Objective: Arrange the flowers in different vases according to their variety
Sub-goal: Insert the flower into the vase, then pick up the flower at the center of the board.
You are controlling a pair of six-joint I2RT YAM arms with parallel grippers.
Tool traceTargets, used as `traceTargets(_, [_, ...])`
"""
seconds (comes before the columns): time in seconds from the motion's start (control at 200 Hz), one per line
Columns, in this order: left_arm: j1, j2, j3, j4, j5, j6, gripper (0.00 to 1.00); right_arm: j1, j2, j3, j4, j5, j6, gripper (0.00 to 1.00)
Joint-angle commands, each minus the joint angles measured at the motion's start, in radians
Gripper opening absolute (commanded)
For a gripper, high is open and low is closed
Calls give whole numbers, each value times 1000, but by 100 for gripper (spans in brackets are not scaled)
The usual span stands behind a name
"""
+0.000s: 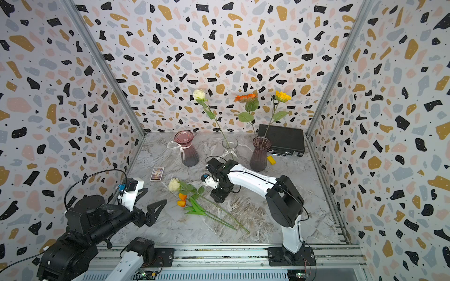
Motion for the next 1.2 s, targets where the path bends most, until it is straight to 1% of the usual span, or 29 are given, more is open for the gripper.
traceTargets(0.0, [-4,-5,8,10,-9,-8,99,15,45,99,-98,-100,-23,54])
traceTargets(0.17, [-5,-4,9,2,-10,6,100,40,139,186,-112,-118,-24,54])
traceTargets(0.375, [-4,-3,3,3,-9,18,99,54,235,269,-105,-67,14,53])
traceTargets(0.866, [-4,-16,2,-4,-2,29,99,71,418,516,-110,-33,39,50])
traceTargets(0.951, [-5,-18,2,-4,0,31,99,72,443,549,-122,-36,39,47])
traceTargets(1.121, [-4,-18,4,-7,1,34,100,74,462,564,-130,-50,40,38])
traceTargets(1.196, [-5,-18,4,-6,2,34,99,74,464,561,-136,-59,34,37])
